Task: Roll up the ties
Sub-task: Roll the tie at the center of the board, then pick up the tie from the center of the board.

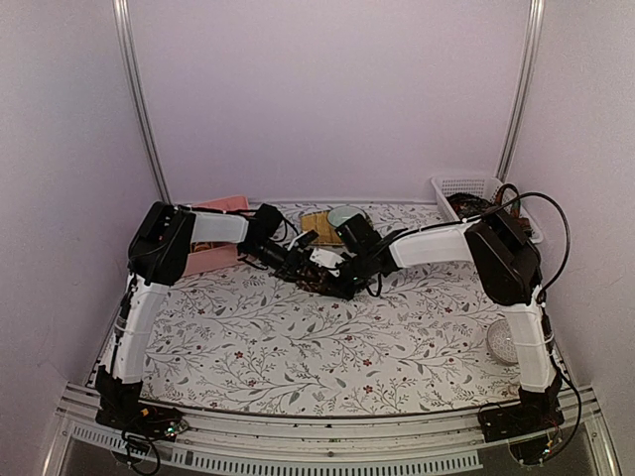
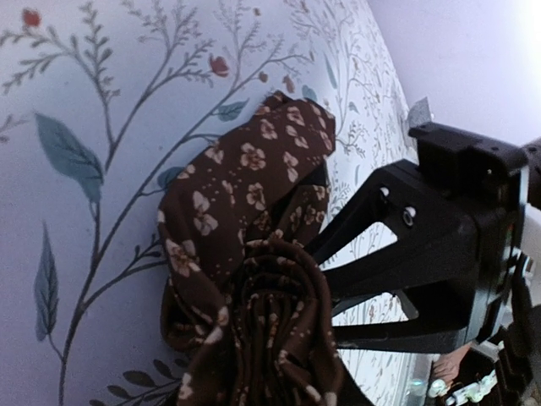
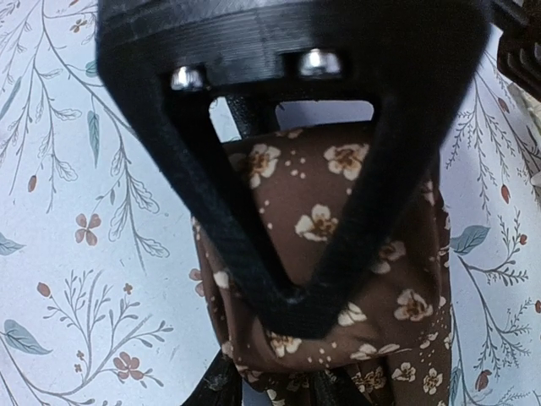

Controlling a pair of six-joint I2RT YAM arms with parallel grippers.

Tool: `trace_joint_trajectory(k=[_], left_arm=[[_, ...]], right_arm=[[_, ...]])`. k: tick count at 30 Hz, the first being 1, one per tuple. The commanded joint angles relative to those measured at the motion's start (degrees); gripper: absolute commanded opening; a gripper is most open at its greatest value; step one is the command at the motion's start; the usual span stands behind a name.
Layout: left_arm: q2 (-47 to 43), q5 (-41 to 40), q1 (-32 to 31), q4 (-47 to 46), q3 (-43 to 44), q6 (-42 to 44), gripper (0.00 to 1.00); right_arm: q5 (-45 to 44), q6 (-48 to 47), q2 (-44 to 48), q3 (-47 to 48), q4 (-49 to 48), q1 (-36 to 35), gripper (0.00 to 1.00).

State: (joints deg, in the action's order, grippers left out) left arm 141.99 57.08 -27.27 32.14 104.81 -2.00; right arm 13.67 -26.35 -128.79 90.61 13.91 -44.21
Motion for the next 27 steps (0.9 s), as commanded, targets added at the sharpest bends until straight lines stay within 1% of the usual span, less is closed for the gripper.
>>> trace_joint_trajectory(k=[1, 3, 4, 5, 8, 12, 15, 21, 24, 27], left_arm=[[4.0, -1.9, -1.9, 3.4, -2.2, -0.7, 0.23], [3.9, -2.0, -1.7, 3.0, -2.0, -1.3, 0.11], [3.8, -2.1, -1.6, 3.0, -2.0, -1.4, 0.07], [3.5, -2.1, -1.5, 3.1, -2.0, -1.6, 0.00], [1.5, -3.3, -0.8, 4.2, -2.0, -1.5, 0.00], [-4.4, -8.8, 1.0, 6.2, -1.2, -2.2, 0.00], [-7.9, -12.1, 3.3, 6.1, 1.1, -4.1, 0.00], [-7.6, -14.0, 8.7, 13.0, 11.4, -5.4, 0.00], [-9.3, -15.4, 11.7, 12.8, 11.7, -6.8, 0.00], [-10.6, -17.3, 15.1, 14.7, 12.5, -7.1, 0.00]], right_arm=[[-0.3, 0.7, -5.2, 1.9, -0.6, -0.4, 0.27], [-0.6, 0.7, -5.2, 1.7, -0.6, -0.4, 0.27], [-0.7, 0.7, -4.9, 1.4, -0.5, -0.4, 0.27], [-1.0, 0.7, -4.5, 0.8, -0.7, -0.4, 0.27], [-1.8, 0.4, -1.9, -2.3, -0.7, -0.1, 0.29], [0.5, 1.2, 5.8, -6.1, 2.1, 1.6, 0.43], [2.5, 2.4, 11.1, -7.9, 4.7, 2.9, 0.47], [5.0, 4.7, 18.0, -9.8, 8.4, 3.2, 0.49], [5.5, 5.7, 19.9, -10.1, 9.6, 3.2, 0.49], [5.7, 6.1, 20.9, -10.2, 10.0, 3.2, 0.49]])
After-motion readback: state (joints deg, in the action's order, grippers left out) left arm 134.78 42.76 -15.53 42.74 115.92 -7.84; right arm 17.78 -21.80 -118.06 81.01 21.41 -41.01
